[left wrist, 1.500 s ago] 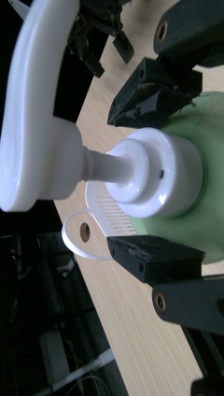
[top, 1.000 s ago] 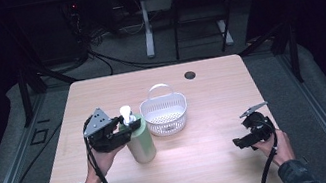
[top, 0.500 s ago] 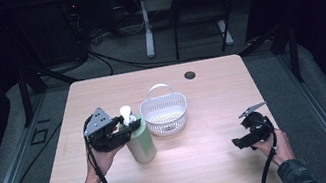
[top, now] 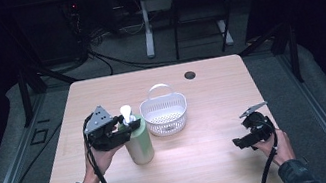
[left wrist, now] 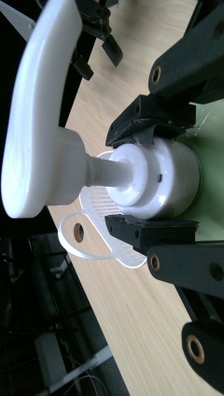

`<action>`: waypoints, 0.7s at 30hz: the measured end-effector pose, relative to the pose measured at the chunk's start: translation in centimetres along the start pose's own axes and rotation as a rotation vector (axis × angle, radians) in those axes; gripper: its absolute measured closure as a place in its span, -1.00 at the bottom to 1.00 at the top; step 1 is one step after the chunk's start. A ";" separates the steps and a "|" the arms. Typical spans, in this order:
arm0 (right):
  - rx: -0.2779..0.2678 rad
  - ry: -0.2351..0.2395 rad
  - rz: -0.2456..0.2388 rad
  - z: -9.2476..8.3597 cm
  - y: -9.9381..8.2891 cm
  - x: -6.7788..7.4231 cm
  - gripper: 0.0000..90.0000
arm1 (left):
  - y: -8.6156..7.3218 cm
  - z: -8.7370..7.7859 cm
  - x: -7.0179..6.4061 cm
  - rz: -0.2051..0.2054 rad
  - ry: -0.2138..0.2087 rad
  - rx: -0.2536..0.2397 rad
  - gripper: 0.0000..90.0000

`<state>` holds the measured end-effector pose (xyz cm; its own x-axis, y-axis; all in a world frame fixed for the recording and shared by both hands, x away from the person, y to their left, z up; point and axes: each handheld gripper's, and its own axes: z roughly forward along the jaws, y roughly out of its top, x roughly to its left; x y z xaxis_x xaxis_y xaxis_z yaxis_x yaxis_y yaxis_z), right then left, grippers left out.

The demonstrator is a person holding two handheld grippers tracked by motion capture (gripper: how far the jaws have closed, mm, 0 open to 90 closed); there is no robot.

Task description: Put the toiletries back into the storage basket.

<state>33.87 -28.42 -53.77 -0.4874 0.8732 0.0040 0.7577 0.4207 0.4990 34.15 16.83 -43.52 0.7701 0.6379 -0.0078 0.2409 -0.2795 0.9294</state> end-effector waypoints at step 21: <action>0.005 -0.005 -0.004 -0.1 -0.1 -0.1 -0.87 | 2.3 -0.9 0.5 0.000 -0.006 -0.001 0.24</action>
<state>33.77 -28.59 -53.74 -0.4879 0.8729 -0.0025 0.7580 0.4251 0.4947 34.58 17.16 -41.08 0.7736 0.6336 -0.0102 0.2404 -0.2787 0.9298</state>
